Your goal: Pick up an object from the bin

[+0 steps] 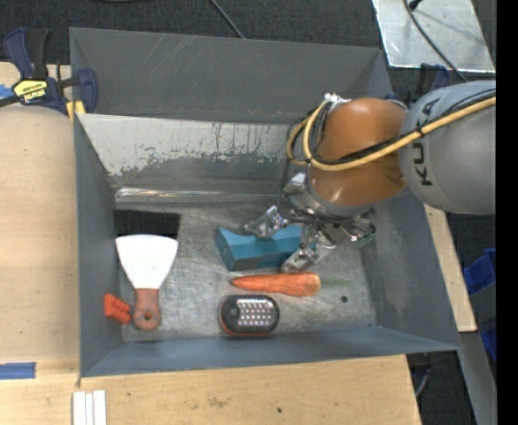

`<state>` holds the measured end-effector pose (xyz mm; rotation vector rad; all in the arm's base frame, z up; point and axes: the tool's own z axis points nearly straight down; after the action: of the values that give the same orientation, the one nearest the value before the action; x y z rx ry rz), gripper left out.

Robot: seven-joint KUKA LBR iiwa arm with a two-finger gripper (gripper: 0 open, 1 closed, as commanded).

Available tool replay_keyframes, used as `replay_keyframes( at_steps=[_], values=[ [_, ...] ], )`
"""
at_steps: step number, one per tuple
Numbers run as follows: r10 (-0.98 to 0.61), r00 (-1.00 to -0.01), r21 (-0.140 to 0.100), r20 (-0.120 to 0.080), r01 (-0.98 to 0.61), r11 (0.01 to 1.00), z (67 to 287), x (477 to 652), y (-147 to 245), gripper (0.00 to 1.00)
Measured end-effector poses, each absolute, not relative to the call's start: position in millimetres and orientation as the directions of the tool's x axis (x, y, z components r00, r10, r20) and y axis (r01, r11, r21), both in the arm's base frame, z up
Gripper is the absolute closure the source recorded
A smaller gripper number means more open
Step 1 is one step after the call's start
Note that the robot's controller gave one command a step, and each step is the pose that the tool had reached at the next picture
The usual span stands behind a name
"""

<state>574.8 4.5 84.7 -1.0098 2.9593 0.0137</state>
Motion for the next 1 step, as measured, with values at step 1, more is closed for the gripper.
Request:
replay_keyframes(
  at_steps=[1],
  values=[
    [-0.611,-0.792,0.003,-0.017,-0.611,0.792,84.7,574.9,4.5,1.0]
  ],
)
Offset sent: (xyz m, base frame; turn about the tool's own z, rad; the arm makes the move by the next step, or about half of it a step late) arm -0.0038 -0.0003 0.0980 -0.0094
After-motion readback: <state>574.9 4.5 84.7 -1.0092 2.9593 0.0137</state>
